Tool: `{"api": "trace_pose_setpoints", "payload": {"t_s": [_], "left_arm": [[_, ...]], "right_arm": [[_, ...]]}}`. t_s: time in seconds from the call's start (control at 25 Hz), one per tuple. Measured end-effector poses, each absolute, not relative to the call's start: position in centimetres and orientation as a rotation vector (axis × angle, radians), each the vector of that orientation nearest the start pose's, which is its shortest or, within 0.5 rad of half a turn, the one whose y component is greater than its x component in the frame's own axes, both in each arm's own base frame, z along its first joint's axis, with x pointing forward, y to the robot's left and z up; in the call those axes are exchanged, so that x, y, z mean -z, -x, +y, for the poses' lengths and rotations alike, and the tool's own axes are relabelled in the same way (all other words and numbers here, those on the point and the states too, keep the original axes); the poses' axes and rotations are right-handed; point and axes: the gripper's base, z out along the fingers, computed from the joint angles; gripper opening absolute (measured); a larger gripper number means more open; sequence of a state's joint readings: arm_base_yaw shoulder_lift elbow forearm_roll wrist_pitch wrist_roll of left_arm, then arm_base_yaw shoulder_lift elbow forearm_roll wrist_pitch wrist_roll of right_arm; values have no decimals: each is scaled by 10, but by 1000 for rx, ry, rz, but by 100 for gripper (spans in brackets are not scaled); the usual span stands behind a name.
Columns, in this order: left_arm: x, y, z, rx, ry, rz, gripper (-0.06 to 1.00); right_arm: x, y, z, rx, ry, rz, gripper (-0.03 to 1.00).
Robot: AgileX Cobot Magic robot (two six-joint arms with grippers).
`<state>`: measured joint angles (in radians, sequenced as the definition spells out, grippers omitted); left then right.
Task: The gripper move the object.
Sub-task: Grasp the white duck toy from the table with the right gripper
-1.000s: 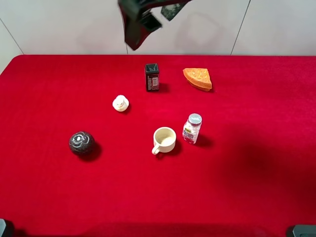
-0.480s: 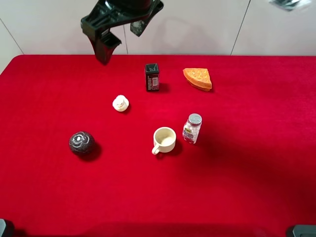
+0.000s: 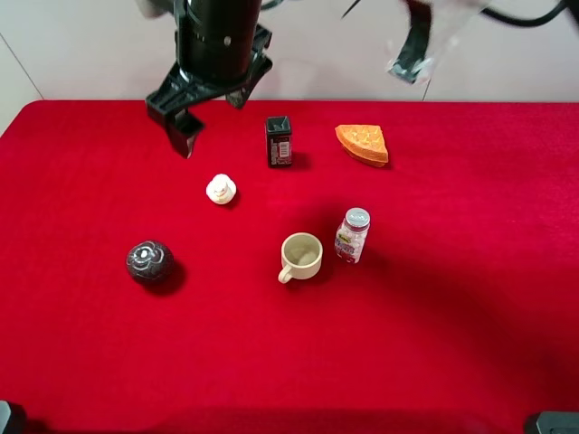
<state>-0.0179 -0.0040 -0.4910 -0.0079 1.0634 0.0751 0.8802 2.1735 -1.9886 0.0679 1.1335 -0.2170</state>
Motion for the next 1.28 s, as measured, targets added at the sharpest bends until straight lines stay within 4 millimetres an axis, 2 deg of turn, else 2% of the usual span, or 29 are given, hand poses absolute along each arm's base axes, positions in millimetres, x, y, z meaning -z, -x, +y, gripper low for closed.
{"api": "trace_pose_setpoints", "payload": {"t_s": [0.64, 1.28], "left_arm": [[-275, 5, -1, -26, -96, 2050, 100], [-275, 5, -1, -26, -96, 2050, 100]], "right_arm": [[-181, -313, 386, -239, 1400, 2480, 69], [-136, -326, 395, -248, 1364, 2462, 69]]}}
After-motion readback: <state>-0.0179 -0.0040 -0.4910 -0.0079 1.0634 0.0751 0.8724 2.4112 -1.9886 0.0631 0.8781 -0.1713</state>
